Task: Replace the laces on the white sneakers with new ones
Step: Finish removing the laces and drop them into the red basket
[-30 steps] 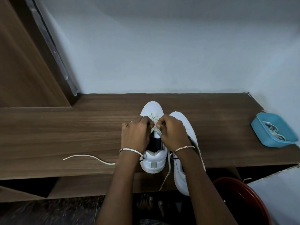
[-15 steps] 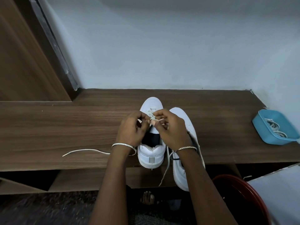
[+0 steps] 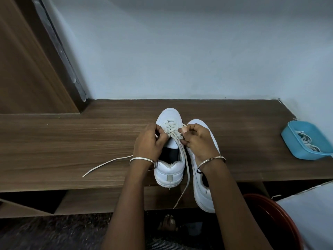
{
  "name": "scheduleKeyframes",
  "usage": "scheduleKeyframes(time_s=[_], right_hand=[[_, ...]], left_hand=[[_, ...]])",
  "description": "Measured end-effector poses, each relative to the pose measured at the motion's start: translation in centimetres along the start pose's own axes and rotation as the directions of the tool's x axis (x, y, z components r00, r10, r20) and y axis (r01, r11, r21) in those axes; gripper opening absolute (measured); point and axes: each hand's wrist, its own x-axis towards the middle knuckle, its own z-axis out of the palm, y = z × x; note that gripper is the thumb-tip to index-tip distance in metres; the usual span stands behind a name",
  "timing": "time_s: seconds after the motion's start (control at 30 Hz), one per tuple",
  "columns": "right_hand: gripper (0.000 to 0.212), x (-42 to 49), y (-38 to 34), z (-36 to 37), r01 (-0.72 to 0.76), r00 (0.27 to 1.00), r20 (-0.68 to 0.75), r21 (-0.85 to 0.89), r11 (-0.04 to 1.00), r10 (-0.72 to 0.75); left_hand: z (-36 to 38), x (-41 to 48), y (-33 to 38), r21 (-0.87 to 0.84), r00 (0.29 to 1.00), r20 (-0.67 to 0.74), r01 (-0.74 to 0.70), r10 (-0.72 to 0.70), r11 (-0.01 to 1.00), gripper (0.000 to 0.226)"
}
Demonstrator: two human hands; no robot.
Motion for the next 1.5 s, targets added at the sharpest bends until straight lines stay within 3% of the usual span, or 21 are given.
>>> scheduleKeyframes(time_s=[0.07, 0.2, 0.3, 0.4, 0.5, 0.6, 0.67, 0.73, 0.8, 0.87, 0.9, 0.97, 1.03, 1.07, 1.13, 1.17, 1.23, 1.3, 1.37, 1.5], right_hand=[[0.001, -0.2, -0.7, 0.0, -0.034, 0.999, 0.032, 0.135, 0.99, 0.03], [0.015, -0.6, -1.4, -0.1, -0.091, 0.994, 0.088, 0.322, 0.942, 0.066], [0.018, -0.8, -2.1, -1.0, -0.175, 0.984, 0.126, 0.499, 0.849, 0.129], [0.017, -1.0, -2.6, -2.0, -0.189, 0.982, 0.127, 0.615, 0.765, 0.141], [0.017, -1.0, -3.0, -3.4, -0.126, 0.991, 0.069, 0.75, 0.649, 0.113], [0.017, -0.5, -3.1, -5.3, -0.042, 0.995, -0.015, 0.831, 0.554, 0.097], [0.018, -0.1, -3.0, -6.6, -0.01, 0.992, -0.06, 0.832, 0.554, 0.108], [0.019, 0.2, -2.7, -7.7, 0.018, 0.986, -0.107, 0.838, 0.546, 0.131], [0.019, 0.6, -2.1, -8.7, 0.049, 0.97, -0.171, 0.831, 0.554, 0.172], [0.018, 1.3, -1.3, -9.6, 0.063, 0.934, -0.278, 0.747, 0.661, 0.225], [0.016, 1.6, -0.9, -9.9, 0.061, 0.907, -0.359, 0.628, 0.776, 0.219], [0.011, 1.8, 0.0, -9.9, -0.026, 0.842, -0.531, 0.134, 0.991, 0.093], [0.021, 1.5, 0.7, -9.2, -0.123, 0.793, -0.591, -0.394, 0.911, -0.148], [0.022, 1.2, 0.7, -8.6, -0.07, 0.79, -0.548, -0.526, 0.848, -0.275], [0.016, 0.8, -0.1, -7.1, 0.153, 0.837, -0.358, -0.572, 0.806, -0.414], [0.013, 0.6, -0.7, -6.1, 0.251, 0.881, -0.217, -0.54, 0.804, -0.42], [0.012, 0.1, -1.3, -4.1, 0.378, 0.915, 0.09, -0.53, 0.759, -0.392], [0.018, -0.3, -1.3, -2.4, 0.447, 0.895, 0.283, -0.591, 0.672, -0.346], [0.023, -0.6, -1.2, -1.7, 0.433, 0.901, 0.305, -0.667, 0.606, -0.308], [0.023, -0.4, -1.3, -2.3, 0.335, 0.942, 0.223, -0.696, 0.635, -0.253]], left_hand=[[0.0, 0.1, -0.1, -0.074, 1.0, -0.024, 0.001, -0.002, 0.997, 0.006], [-0.2, 0.1, 0.0, -0.125, 0.995, -0.001, -0.103, 0.104, 0.987, 0.012], [0.1, 0.2, -0.2, -0.123, 0.99, -0.029, -0.142, 0.139, 0.982, 0.003], [0.4, 0.2, -0.2, -0.266, 0.999, -0.052, -0.016, 0.002, 0.964, 0.008], [0.2, 0.3, -0.1, -0.43, 0.99, 0.042, 0.139, -0.134, 0.892, 0.013], [-0.6, 0.5, 0.7, -0.654, 0.95, 0.092, 0.283, -0.297, 0.702, 0.023], [-1.5, 0.7, 0.4, -0.728, 0.918, 0.024, 0.287, -0.395, 0.622, 0.037], [-2.3, 0.8, 0.0, -0.769, 0.895, -0.04, 0.257, -0.445, 0.585, 0.03], [-2.9, 0.9, -0.5, -0.838, 0.845, -0.037, 0.264, -0.533, 0.477, 0.025], [-3.3, 1.2, -1.8, -0.888, 0.74, -0.017, 0.298, -0.673, 0.35, 0.023], [-3.5, 1.2, -2.2, -0.882, 0.673, -0.028, 0.331, -0.739, 0.335, 0.02], [-3.6, 1.0, -3.0, -0.741, 0.585, -0.147, 0.469, -0.798, 0.48, 0.014], [-3.2, 0.3, -3.0, -0.46, 0.587, -0.367, 0.56, -0.722, 0.689, 0.029], [-3.1, 0.0, -2.7, -0.311, 0.631, -0.481, 0.526, -0.608, 0.792, 0.035], [-3.2, -0.1, -2.2, -0.072, 0.756, -0.592, 0.296, -0.279, 0.953, 0.035], [-3.1, 0.1, -2.2, -0.016, 0.819, -0.561, 0.136, -0.122, 0.991, 0.027], [-2.8, 0.1, -1.4, -0.058, 0.923, -0.378, -0.099, 0.07, 0.993, 0.009], [-2.1, -0.4, -0.4, -0.129, 0.977, -0.147, -0.172, 0.153, 0.977, 0.005], [-1.6, -0.7, -0.1, -0.114, 0.986, 0.015, -0.165, 0.168, 0.98, 0.013], [-1.5, -0.2, -1.4, -0.06, 0.99, 0.078, -0.115, 0.12, 0.992, 0.027]])
